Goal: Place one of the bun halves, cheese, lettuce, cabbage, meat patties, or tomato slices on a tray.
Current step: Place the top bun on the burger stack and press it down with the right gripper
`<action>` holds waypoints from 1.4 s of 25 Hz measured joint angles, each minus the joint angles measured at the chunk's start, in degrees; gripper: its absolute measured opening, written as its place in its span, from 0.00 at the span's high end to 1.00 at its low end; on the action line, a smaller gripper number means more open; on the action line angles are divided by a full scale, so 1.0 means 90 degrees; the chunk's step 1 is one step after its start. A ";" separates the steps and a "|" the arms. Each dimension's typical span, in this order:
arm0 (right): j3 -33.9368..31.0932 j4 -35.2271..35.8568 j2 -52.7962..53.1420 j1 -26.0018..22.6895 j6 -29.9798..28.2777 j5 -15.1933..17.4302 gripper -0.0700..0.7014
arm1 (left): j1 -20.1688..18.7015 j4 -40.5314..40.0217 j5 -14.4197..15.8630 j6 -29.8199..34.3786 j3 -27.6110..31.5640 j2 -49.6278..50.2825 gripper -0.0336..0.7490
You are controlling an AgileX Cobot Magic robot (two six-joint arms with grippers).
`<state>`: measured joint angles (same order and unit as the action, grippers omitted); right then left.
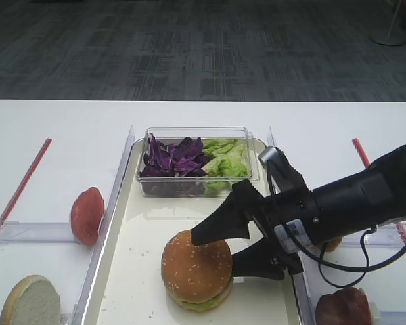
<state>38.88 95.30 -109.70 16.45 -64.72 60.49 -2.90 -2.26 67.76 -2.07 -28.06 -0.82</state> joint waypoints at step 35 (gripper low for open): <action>0.1182 -0.3265 0.1532 -0.0185 0.2882 -0.0263 0.17 | 0.0000 0.0000 0.0000 0.0000 0.0000 0.0000 0.40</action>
<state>49.52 65.92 -95.91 14.79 -38.78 58.12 -2.90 -2.26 67.76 -2.07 -28.06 -0.82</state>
